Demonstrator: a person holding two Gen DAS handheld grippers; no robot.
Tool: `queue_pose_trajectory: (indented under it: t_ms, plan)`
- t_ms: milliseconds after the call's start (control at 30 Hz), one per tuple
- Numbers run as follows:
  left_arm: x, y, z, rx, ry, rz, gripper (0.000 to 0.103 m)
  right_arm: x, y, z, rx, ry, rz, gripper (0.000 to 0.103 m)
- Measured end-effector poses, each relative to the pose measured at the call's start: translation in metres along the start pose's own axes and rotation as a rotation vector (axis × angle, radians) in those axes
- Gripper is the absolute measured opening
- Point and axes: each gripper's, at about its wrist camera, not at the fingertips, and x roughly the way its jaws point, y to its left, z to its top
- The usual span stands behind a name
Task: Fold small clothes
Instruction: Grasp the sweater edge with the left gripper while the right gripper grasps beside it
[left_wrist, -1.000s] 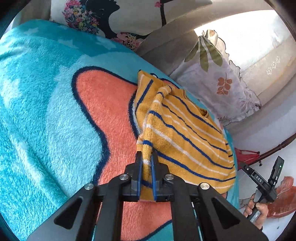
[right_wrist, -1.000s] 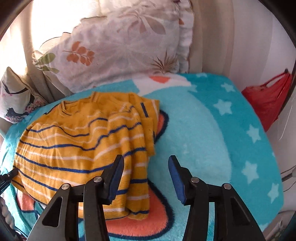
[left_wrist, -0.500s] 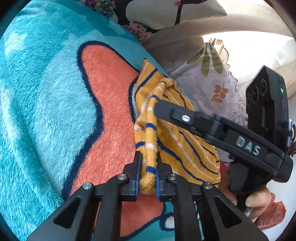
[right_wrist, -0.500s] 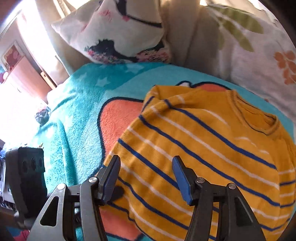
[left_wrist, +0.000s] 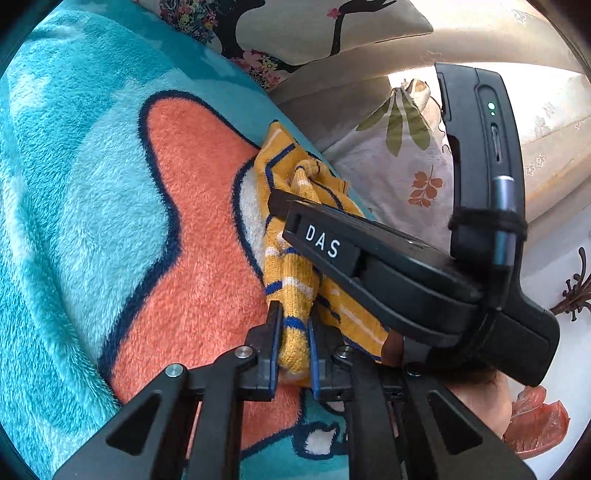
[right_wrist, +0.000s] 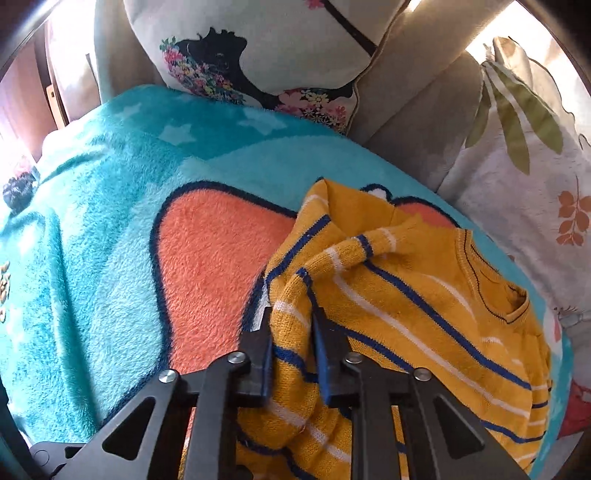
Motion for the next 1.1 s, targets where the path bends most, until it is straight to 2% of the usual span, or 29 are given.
queue_pose_trajectory:
  t_ms: [267,500,900,1100]
  plan:
    - [-0.001,-0.032,-0.007,0.073,-0.008,0.009,0.012,-0.034,-0.024,-0.004,0.080,-0.096,0.098,0.013]
    - [0.012,-0.070,-0.015,0.149,0.011,0.016,0.012,-0.064,-0.065,-0.020,0.175,-0.165,0.162,0.012]
    - [0.044,-0.118,-0.045,0.272,0.041,0.036,0.012,-0.084,-0.125,-0.056,0.313,-0.236,0.268,0.011]
    - [0.061,-0.142,-0.052,0.318,0.073,0.031,0.011,-0.092,-0.154,-0.073,0.374,-0.266,0.290,0.011]
